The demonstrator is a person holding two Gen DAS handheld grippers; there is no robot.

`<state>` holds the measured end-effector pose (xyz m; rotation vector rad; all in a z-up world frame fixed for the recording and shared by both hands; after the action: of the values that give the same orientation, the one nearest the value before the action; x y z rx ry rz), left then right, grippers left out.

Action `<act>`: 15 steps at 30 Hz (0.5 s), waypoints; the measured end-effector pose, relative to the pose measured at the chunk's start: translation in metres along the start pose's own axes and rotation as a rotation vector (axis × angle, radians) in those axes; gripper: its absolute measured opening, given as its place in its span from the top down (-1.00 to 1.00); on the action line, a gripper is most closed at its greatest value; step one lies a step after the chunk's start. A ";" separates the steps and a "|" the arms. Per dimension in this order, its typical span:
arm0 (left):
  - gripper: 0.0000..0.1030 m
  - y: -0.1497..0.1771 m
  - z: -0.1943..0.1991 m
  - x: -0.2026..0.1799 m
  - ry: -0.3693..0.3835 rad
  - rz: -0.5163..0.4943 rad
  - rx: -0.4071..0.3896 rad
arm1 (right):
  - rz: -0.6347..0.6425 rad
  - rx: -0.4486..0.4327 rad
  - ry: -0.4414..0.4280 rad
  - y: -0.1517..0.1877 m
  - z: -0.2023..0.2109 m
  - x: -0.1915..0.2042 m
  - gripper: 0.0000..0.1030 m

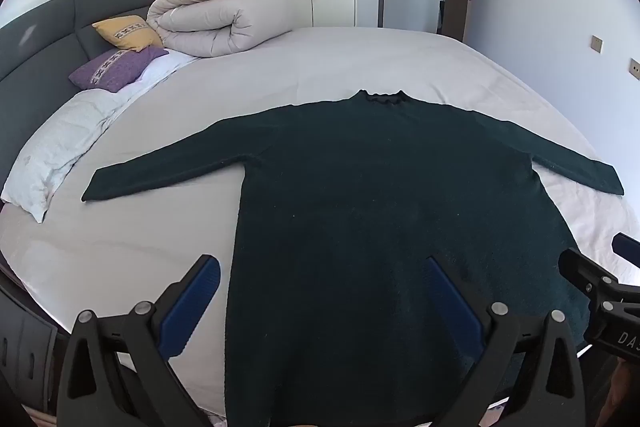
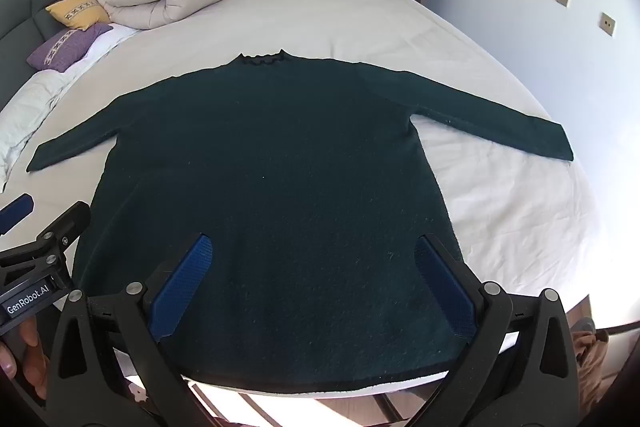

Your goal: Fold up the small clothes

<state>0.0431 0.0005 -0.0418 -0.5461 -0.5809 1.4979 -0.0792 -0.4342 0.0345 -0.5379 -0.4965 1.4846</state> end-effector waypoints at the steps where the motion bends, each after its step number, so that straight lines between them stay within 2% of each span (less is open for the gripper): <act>1: -1.00 0.000 0.000 0.000 0.000 0.000 0.000 | -0.002 -0.001 -0.003 0.000 0.000 0.000 -1.00; 15: -1.00 0.003 -0.001 -0.001 -0.004 0.006 0.004 | 0.002 0.001 0.001 0.004 -0.001 0.003 -1.00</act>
<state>0.0417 -0.0005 -0.0448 -0.5426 -0.5796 1.5058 -0.0811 -0.4309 0.0310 -0.5378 -0.4948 1.4863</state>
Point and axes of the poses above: each gripper's, at about its wrist camera, not at the fingertips, and z roughly against the way its jaws point, x to its left, y to its underside, the point moved 6 cm from there along -z, roughly the way its jaws point, and after that the axes turned 4 degrees about x, right-handed, at the moved point
